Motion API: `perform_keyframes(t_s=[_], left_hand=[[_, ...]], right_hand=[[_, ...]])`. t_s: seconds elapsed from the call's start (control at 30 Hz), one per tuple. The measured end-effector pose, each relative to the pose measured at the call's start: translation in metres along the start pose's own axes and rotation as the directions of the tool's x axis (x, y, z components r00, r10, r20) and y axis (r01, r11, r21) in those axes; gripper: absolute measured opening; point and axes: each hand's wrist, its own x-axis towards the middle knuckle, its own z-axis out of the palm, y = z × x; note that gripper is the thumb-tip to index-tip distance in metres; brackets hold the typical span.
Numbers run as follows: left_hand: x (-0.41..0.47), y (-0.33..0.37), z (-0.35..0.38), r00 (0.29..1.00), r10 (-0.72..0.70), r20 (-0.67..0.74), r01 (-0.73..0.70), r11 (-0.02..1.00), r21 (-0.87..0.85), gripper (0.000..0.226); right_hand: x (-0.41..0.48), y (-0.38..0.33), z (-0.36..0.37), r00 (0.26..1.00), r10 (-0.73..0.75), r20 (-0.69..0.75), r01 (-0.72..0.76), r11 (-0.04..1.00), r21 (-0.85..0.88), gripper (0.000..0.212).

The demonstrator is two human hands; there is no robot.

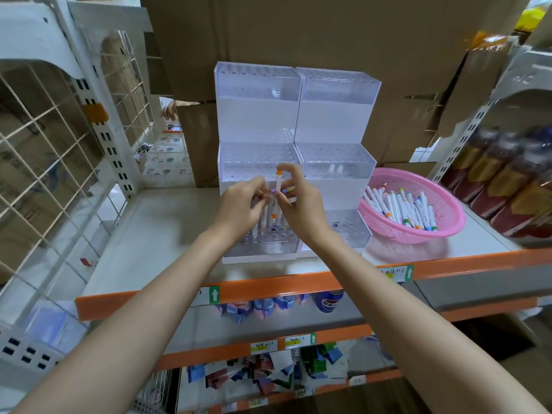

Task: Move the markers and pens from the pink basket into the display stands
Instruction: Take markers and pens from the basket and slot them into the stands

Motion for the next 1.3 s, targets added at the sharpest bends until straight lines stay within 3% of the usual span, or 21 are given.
perform_keyframes(t_s=[0.3,0.5,0.87,1.3], left_hand=[[0.003,-0.003,0.001,0.997,-0.024,0.068,0.019,0.997,0.071,0.009],[-0.002,-0.006,0.0,0.995,0.063,0.079,-0.075,0.985,0.153,0.006],[-0.016,-0.012,-0.012,0.979,0.178,0.101,-0.201,0.929,0.31,0.035],[-0.031,-0.02,-0.016,0.972,0.142,0.188,-0.209,0.886,0.415,0.059]], right_hand=[[-0.002,-0.004,-0.001,0.999,0.002,0.045,-0.003,1.0,0.003,0.037],[-0.005,0.001,0.001,0.998,0.016,0.053,-0.013,0.998,-0.055,0.034],[-0.005,-0.001,0.005,0.998,0.02,0.063,-0.014,0.996,-0.089,0.03],[-0.014,0.005,0.008,0.99,0.085,0.115,-0.051,0.96,-0.275,0.034]])
